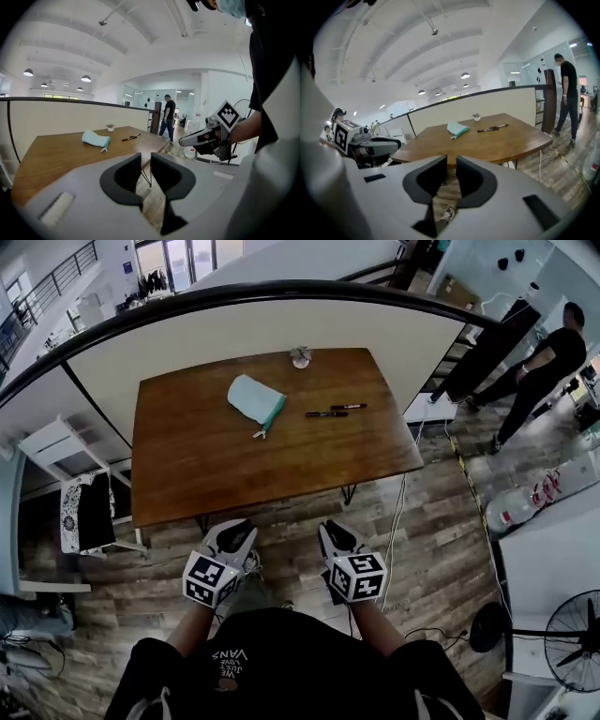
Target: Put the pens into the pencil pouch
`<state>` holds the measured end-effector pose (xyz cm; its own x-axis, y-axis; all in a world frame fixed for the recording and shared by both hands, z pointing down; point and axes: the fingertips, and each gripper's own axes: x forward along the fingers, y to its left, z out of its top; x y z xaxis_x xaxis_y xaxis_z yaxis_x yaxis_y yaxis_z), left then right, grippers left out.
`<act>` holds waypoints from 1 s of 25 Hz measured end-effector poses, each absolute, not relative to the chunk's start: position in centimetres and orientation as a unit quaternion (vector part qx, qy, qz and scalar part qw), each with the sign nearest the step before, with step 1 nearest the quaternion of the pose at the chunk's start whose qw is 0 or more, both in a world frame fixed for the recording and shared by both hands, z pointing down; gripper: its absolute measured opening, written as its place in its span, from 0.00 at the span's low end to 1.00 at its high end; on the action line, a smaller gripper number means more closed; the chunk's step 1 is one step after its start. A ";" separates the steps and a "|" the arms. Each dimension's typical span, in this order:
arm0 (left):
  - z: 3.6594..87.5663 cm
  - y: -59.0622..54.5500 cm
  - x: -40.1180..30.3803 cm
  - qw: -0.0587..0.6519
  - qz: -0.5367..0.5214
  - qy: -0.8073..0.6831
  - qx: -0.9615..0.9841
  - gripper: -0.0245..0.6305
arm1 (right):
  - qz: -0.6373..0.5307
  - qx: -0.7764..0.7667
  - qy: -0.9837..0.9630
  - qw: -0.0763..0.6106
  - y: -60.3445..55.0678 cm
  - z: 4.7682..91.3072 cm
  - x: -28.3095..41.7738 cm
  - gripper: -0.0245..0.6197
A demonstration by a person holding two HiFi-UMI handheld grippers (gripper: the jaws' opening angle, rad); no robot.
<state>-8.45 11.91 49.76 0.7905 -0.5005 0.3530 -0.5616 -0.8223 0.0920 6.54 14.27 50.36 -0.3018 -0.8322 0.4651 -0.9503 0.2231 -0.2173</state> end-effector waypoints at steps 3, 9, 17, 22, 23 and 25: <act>49.8 8.9 -8.0 0.110 0.154 -0.284 0.940 0.32 | 0.239 0.585 -0.764 0.131 12.0 50.5 7.0 0.17; 49.9 2.9 -7.7 0.114 0.164 -0.264 0.944 0.35 | 0.250 0.609 -0.740 0.134 6.7 50.5 7.6 0.22; 50.5 -4.1 -8.9 0.111 0.182 -0.222 0.951 0.37 | 0.267 0.646 -0.705 0.124 1.5 51.0 6.3 0.22; 51.4 -6.5 -9.5 0.113 0.192 -0.203 0.954 0.37 | 0.276 0.661 -0.687 0.123 0.0 51.7 5.7 0.22; 51.7 -6.7 -9.5 0.116 0.194 -0.202 0.953 0.37 | 0.279 0.661 -0.685 0.125 -0.2 51.9 5.7 0.22; 52.5 -7.0 -9.7 0.119 0.199 -0.199 0.952 0.37 | 0.283 0.662 -0.682 0.129 -0.5 52.5 5.7 0.22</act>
